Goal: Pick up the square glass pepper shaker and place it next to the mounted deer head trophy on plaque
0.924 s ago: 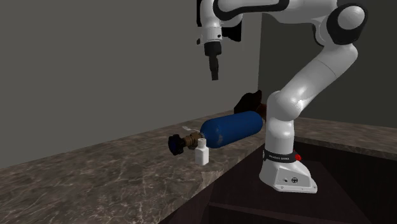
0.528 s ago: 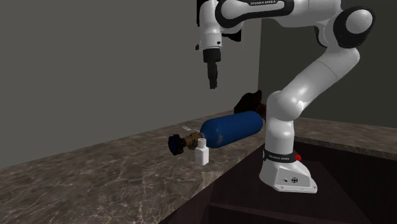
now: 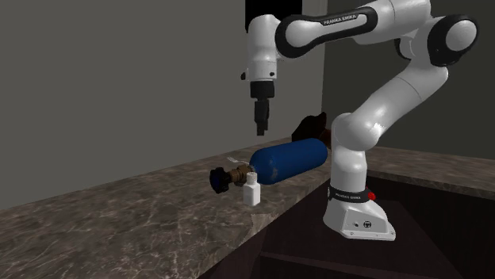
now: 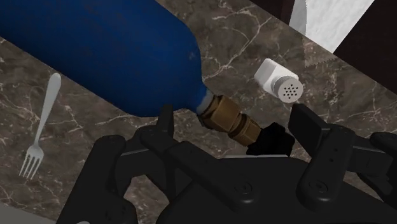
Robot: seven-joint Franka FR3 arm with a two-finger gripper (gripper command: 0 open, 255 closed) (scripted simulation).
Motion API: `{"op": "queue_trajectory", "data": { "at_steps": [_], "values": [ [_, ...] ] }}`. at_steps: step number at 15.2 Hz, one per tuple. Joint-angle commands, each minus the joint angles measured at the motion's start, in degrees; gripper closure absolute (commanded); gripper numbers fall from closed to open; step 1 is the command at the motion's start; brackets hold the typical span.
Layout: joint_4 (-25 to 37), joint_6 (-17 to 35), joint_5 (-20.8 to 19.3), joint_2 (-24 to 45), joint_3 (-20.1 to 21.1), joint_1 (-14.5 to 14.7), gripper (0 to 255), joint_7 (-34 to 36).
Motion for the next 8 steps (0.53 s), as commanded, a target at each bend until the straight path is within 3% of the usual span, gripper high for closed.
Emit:
{"op": "queue_trajectory", "data": {
  "at_steps": [1, 8],
  "values": [
    [-2.11, 3.60, 1.84, 0.42, 2.72, 1.11, 0, 2.62],
    [-6.24, 17.87, 7.28, 7.33, 13.53, 4.06, 0, 11.97]
  ]
}}
